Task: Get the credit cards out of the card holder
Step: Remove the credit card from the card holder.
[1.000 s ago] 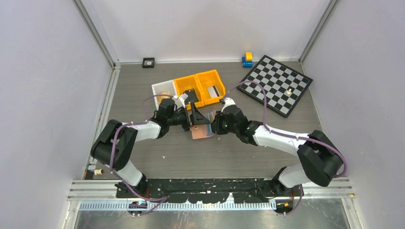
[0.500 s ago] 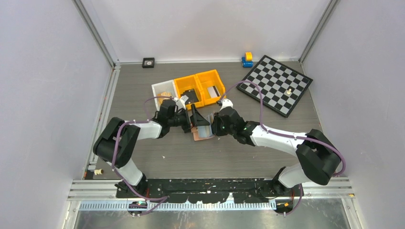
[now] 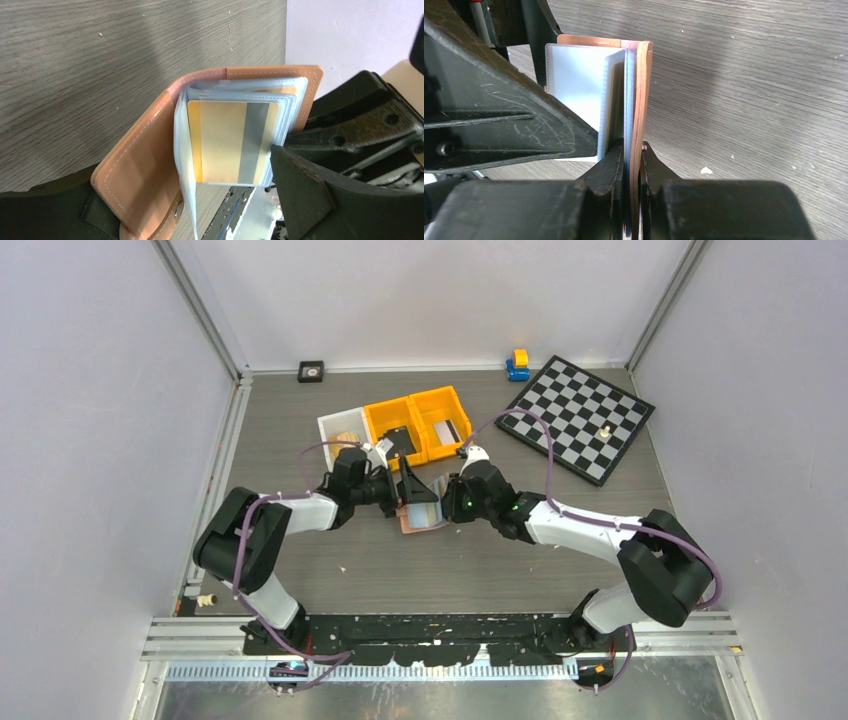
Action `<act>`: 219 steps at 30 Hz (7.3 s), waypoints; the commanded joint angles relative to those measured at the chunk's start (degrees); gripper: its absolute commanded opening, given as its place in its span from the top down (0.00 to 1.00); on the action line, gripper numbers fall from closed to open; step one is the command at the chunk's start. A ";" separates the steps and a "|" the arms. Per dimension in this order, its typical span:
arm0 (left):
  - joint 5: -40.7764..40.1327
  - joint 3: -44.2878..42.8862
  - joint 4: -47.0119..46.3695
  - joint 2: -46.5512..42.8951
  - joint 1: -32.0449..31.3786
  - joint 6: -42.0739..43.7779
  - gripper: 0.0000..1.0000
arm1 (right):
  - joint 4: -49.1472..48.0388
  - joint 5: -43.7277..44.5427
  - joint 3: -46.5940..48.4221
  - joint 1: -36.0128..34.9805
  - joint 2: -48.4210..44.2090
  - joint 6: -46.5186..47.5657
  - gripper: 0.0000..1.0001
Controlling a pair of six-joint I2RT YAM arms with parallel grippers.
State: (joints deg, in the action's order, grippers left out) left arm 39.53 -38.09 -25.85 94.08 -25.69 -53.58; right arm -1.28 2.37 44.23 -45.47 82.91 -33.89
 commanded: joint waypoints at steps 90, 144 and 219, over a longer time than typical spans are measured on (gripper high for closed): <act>1.35 -0.01 4.05 -7.06 3.72 2.11 0.79 | -43.57 -35.21 -11.01 18.93 11.41 -24.76 0.93; 3.18 -1.83 1.60 -3.59 0.71 1.48 0.68 | -30.96 -21.79 -12.58 9.20 -10.28 -13.36 0.99; 12.95 1.95 -25.09 -2.24 1.44 -12.18 0.69 | -46.43 -29.77 -15.84 14.54 -2.95 -21.56 0.90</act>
State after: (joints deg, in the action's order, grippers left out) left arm 50.04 -35.48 -42.35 91.72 -23.81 -63.05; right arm -41.87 -24.60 26.04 -30.04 78.41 -54.39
